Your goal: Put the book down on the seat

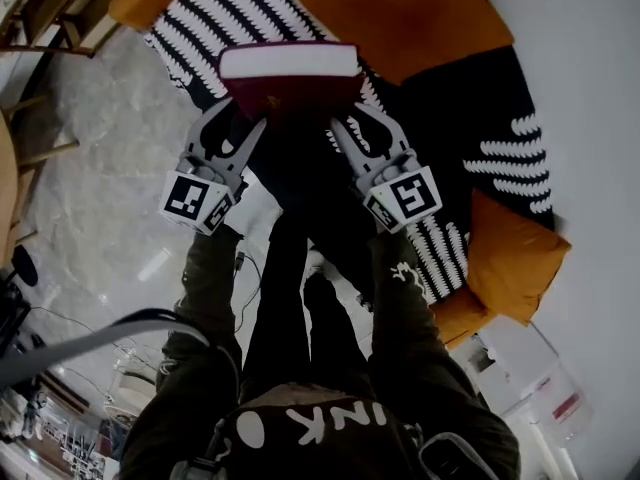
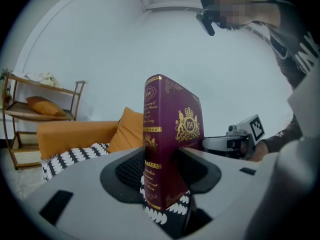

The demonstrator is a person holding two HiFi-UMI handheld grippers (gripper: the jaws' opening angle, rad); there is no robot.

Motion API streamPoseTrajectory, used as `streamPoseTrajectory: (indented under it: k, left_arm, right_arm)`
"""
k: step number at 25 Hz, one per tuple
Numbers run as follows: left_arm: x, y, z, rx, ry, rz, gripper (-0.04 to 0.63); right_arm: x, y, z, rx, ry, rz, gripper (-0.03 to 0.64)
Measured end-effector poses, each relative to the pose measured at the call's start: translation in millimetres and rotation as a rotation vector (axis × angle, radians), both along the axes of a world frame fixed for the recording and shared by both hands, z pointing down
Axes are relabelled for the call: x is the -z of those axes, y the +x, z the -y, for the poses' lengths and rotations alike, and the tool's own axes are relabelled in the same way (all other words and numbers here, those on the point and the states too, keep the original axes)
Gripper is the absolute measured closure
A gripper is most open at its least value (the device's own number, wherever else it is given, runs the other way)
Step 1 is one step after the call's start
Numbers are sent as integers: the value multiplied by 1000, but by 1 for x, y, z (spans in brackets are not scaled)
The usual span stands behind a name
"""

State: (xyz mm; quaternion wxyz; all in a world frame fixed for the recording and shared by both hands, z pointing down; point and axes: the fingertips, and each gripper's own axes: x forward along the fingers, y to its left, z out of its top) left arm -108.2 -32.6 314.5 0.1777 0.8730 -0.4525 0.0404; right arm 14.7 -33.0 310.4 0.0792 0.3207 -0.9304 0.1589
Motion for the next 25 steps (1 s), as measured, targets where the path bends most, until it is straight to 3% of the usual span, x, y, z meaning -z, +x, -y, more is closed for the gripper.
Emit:
streamPoseTrajectory:
  k: [11, 19, 25]
  left_arm:
    - [-138, 3, 33, -17, -136, -13, 407]
    - [-191, 6, 48, -12, -171, -2, 405]
    - [-206, -6, 73, 5, -164, -48, 405]
  right_arm:
    - [-132, 2, 33, 2, -133, -43, 518]
    - [-188, 5, 48, -10, -179, -47, 518]
    - [-205, -5, 73, -42, -202, -36, 515]
